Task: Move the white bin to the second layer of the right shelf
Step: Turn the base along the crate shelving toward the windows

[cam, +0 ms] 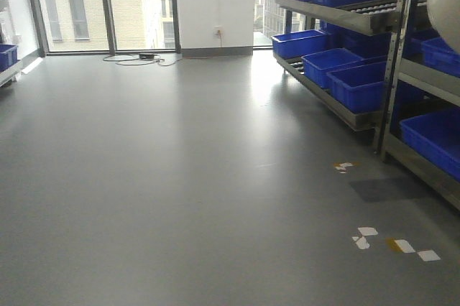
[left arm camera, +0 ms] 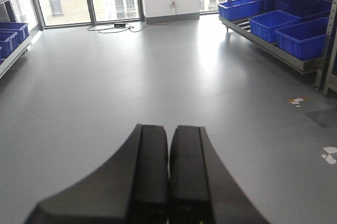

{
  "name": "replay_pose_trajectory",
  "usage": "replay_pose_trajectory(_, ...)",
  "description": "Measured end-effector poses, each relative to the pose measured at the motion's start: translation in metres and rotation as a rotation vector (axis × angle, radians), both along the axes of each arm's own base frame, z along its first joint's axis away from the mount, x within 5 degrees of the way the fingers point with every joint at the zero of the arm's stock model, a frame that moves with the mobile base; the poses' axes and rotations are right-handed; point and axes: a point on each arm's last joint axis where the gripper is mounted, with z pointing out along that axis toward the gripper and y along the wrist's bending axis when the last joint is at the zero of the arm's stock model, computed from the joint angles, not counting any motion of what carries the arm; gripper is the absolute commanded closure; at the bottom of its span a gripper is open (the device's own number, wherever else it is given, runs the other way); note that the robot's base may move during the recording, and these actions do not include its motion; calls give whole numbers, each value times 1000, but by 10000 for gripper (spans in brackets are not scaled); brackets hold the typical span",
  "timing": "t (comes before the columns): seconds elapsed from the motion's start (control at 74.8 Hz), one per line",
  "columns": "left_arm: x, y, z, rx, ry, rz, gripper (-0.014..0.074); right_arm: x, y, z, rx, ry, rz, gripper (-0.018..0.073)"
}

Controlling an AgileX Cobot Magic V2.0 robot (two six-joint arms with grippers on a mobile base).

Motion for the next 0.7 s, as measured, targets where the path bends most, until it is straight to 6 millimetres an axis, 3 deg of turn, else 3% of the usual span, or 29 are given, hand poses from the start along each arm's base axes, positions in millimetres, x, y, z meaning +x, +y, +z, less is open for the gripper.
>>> replay_pose_trajectory(0.695,0,0,0,0,0,0,512,0,0,0,0,0,0,503)
